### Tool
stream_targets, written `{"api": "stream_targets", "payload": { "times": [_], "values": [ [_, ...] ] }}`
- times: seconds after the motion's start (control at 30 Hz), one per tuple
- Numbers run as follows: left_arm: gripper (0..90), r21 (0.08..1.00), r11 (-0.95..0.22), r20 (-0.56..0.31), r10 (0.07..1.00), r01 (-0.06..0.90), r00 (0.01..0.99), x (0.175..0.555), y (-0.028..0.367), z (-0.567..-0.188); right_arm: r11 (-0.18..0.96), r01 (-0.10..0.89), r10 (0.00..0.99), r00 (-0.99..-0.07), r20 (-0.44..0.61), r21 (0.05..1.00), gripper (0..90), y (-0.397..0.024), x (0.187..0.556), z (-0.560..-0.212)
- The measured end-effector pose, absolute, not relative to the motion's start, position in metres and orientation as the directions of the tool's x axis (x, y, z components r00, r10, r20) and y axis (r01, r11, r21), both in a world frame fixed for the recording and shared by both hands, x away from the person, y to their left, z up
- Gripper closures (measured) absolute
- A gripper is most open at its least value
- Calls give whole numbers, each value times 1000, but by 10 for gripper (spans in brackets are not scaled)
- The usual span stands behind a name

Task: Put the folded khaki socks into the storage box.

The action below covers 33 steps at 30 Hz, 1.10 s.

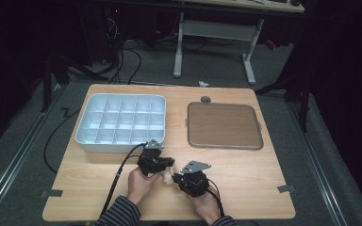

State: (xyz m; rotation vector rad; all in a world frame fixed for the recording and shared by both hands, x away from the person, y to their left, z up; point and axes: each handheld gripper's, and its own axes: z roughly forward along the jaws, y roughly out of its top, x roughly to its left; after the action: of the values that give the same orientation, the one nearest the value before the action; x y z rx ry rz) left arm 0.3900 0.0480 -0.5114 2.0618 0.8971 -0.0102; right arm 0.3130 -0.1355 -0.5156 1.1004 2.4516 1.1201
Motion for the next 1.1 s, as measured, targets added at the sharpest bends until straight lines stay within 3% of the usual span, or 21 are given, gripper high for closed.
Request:
{"api": "stream_targets", "payload": {
  "times": [0.4,0.57,0.63,0.83,1.0,1.1],
  "values": [
    [834,710,-359,-333,587,605,739,393,46,-516,449,548,721,-689,76,705,859,-136,314,-523],
    [668,728,-341,-327,590,595,738,384,50,-508,414,559,732,-674,103,718,853,-138,314,-522],
    [585,740,-359,-280,604,569,746,377,51,-502,405,560,738,-667,104,723,851,-138,314,-522],
    [506,742,-355,-234,658,569,716,362,62,-497,402,560,738,-667,106,724,848,-138,313,-522],
    [444,719,-325,-266,688,614,675,353,68,-508,403,563,734,-670,113,721,826,-139,315,-523],
    [429,701,-292,-310,696,650,647,348,69,-515,421,554,734,-673,89,718,761,-138,315,-523]
  ]
}}
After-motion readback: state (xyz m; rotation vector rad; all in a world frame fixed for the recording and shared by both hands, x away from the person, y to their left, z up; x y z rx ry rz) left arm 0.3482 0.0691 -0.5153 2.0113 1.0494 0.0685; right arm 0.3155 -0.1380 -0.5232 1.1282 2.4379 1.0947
